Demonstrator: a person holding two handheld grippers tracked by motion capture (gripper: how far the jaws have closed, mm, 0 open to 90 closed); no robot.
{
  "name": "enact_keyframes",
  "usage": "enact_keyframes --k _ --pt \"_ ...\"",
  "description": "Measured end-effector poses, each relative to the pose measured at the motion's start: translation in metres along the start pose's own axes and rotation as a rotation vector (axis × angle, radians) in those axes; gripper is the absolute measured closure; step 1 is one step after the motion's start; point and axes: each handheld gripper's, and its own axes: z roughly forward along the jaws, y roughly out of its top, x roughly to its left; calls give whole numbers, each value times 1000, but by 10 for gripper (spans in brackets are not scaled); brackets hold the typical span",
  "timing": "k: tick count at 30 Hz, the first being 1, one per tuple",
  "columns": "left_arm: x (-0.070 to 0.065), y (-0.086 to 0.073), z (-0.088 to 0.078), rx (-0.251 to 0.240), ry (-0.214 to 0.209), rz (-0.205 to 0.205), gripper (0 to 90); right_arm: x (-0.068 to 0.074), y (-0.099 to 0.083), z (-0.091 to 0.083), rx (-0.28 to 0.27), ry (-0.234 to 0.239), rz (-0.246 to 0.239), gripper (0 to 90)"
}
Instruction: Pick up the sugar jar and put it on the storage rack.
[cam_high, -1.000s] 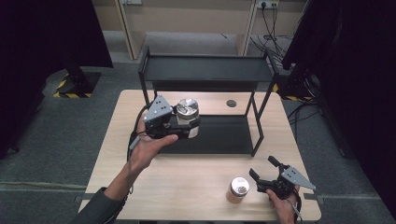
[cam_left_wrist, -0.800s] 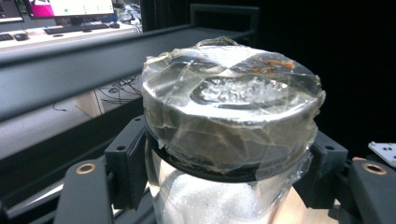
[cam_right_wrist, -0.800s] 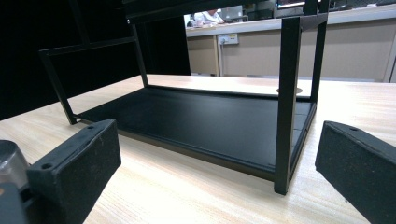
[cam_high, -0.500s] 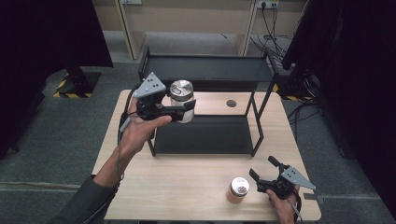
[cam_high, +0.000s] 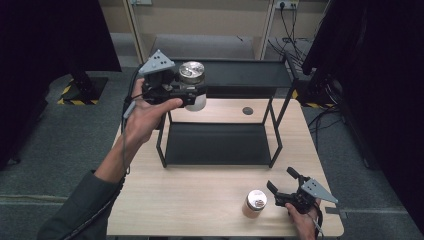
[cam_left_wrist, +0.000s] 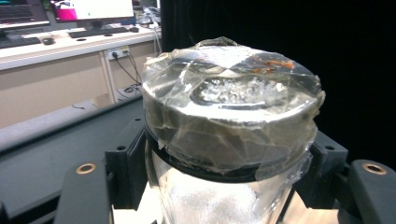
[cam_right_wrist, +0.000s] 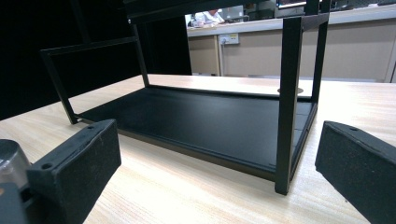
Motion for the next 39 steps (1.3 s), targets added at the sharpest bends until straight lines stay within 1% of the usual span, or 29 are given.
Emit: enact_keyframes --k 1,2,4,7,9,11,12,13,14,15,16,17,18,21,25,26,28,29,31,32,38,39 --pt "1 5 1 -2 15 2 312 0 0 0 0 0 0 4" --pt "1 5 1 -2 15 2 312 0 0 0 -1 1 1 4" --pt "2 10 4 -1 28 -2 312 0 0 0 -1 1 0 4" --pt "3 17 12 3 61 -4 312 0 0 0 -1 1 1 4" --pt "4 19 16 -2 78 -9 312 0 0 0 0 1 1 4" --pt "4 21 19 2 86 -10 312 0 0 0 -1 1 2 4" --pt "5 23 24 3 104 -14 312 0 0 0 -1 1 3 4" --pt "5 23 24 3 104 -14 312 0 0 0 -1 1 4 4" --pt "7 24 29 1 120 -23 312 -1 0 0 -2 2 5 4" --pt "7 24 29 1 120 -23 312 -1 0 0 -2 2 4 4" --pt "8 25 32 2 132 -19 312 -1 0 0 -2 2 4 4" --pt "9 26 37 3 156 -19 312 -1 0 -1 -3 3 4 4" --pt "9 26 37 3 156 -19 312 -1 0 -1 -3 3 4 4" --pt "13 26 46 1 179 -38 312 -1 0 -1 -4 3 5 4" --pt "15 26 56 -2 214 -36 312 -2 0 -1 -5 4 7 4" --pt "17 26 60 -2 229 -45 312 -2 0 -1 -4 4 7 4" --pt "18 26 62 -5 235 -49 312 -2 0 -1 -4 5 7 4" --pt "19 25 64 -9 249 -48 312 -2 0 -1 -3 5 6 4" --pt "20 24 65 -13 255 -52 311 -2 0 -1 -3 6 7 4" --pt "23 22 68 -17 262 -61 312 -2 0 -1 -4 6 7 4" --pt "26 17 76 -18 285 -74 312 -2 -1 0 -4 7 8 4" --pt "26 16 78 -14 287 -72 312 -2 -1 0 -4 6 8 4"
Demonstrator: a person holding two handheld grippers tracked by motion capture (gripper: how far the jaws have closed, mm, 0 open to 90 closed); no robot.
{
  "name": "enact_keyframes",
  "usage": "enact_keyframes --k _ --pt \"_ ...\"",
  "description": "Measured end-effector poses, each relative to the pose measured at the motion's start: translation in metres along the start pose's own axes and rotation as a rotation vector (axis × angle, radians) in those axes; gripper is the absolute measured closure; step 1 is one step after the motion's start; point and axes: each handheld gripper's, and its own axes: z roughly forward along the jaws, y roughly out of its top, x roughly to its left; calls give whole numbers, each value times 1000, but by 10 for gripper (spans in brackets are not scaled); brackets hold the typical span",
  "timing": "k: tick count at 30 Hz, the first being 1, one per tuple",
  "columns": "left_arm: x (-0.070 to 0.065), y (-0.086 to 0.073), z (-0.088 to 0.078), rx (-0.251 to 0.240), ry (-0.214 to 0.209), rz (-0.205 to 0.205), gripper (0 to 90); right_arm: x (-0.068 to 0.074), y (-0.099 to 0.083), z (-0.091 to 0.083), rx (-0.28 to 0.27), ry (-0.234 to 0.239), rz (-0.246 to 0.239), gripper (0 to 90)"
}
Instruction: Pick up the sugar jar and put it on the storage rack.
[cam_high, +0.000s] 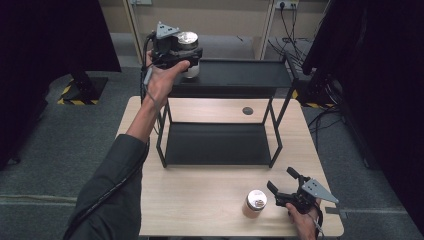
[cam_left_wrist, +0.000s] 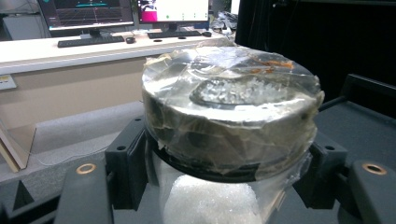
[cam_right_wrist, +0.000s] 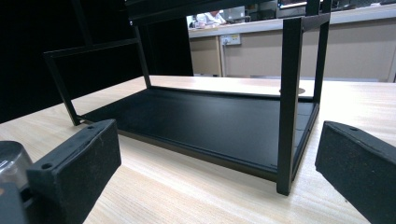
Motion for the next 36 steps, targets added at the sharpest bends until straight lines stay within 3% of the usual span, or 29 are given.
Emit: enact_keyframes --k 7,16,22,26,32,36 --pt "-2 -6 8 14 7 3 312 0 0 0 1 1 -1 4" --pt "-4 -13 9 -12 17 -4 308 0 0 0 2 2 -1 4" --pt "-5 -12 8 -16 35 -55 112 0 0 0 2 2 -2 4" --pt "-8 -13 6 -14 42 -66 1 0 0 0 3 4 -2 4" --pt "-12 -16 -3 -27 35 -71 1 0 0 0 3 4 0 4" --pt "-15 -17 -8 -22 37 -104 1 0 0 0 4 5 1 4"
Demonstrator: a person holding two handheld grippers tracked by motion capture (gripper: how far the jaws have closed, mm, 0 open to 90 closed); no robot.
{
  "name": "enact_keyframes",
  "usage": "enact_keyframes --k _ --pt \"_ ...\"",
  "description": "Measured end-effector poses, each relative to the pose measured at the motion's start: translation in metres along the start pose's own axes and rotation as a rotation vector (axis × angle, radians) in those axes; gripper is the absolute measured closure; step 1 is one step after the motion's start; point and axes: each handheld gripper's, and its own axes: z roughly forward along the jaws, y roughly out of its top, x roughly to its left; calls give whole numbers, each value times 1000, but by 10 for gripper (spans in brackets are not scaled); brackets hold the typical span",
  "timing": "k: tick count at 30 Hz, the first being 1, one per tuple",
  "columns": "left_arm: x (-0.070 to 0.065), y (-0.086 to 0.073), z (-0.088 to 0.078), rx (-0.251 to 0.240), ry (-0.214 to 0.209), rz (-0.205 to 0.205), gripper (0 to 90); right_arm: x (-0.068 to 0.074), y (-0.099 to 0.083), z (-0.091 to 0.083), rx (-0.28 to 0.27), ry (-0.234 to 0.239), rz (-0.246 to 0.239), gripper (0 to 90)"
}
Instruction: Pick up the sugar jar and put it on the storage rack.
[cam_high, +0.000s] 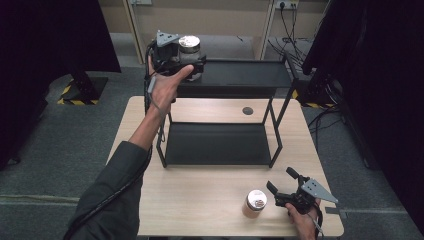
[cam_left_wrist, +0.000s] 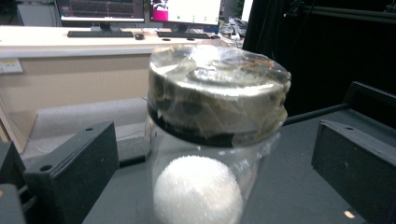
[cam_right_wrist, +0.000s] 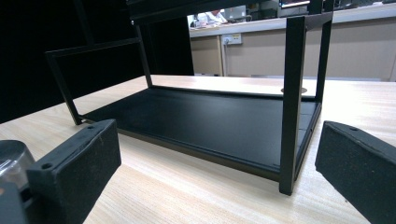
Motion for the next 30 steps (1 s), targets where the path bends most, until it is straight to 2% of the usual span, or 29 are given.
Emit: enact_keyframes --k 4,9,17,24,30 --pt "-3 -4 -6 1 4 2 2 0 0 0 -1 0 1 4" --pt "-4 -9 -17 -9 -18 1 6 0 0 0 -1 0 2 4" --pt "-15 -17 -36 -28 -48 23 11 0 0 0 1 0 2 4" --pt "-25 -27 -53 -46 -88 36 12 0 0 0 0 0 1 4" --pt "-27 -39 -65 -49 -128 17 11 0 0 -1 -1 0 1 4"
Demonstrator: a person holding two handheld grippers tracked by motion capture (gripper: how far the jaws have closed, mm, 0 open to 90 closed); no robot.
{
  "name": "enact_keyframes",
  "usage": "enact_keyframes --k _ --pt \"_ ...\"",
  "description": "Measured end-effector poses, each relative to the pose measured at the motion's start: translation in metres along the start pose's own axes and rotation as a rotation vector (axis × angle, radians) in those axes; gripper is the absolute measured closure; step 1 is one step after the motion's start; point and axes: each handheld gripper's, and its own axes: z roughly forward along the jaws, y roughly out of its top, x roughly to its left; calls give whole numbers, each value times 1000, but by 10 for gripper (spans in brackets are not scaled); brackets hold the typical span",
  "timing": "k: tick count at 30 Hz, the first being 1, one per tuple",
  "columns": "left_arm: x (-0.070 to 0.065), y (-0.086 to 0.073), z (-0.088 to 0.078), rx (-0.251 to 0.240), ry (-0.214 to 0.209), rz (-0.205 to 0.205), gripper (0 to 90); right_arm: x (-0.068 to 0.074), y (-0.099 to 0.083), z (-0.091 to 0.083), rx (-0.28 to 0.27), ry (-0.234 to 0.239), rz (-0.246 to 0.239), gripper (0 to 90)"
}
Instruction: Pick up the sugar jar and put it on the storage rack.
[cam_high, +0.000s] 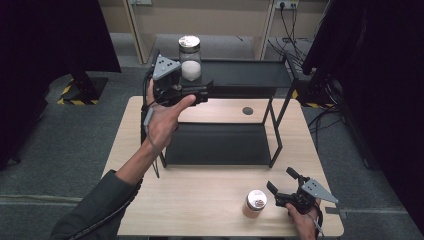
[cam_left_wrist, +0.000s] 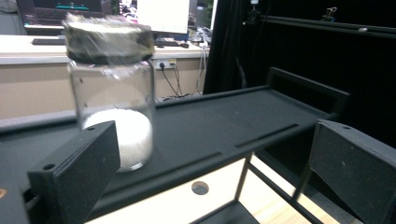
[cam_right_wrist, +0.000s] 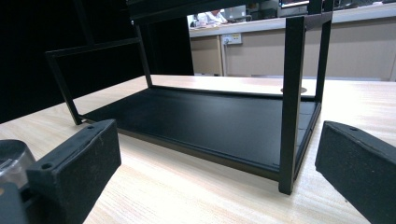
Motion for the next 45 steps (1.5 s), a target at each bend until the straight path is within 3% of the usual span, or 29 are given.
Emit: enact_keyframes --k 4,12,22,31,35,41,45 --pt "1 -12 -6 4 -44 -33 11 0 0 0 1 0 -1 4" --pt "-10 -39 -15 -14 -87 2 11 0 0 0 4 2 -3 4" --pt "-15 -75 -24 -30 -171 -34 11 0 0 0 2 1 -1 4" --pt "-16 -101 -30 -52 -196 -30 12 0 0 -1 1 0 -2 4" --pt "-18 -117 -33 -73 -174 0 11 0 0 -1 1 0 -1 4" --pt "-18 -139 -35 -65 -166 12 11 0 0 -1 1 0 -3 4" --pt "-16 -152 -34 -53 -170 -6 12 0 0 0 0 1 -4 4"
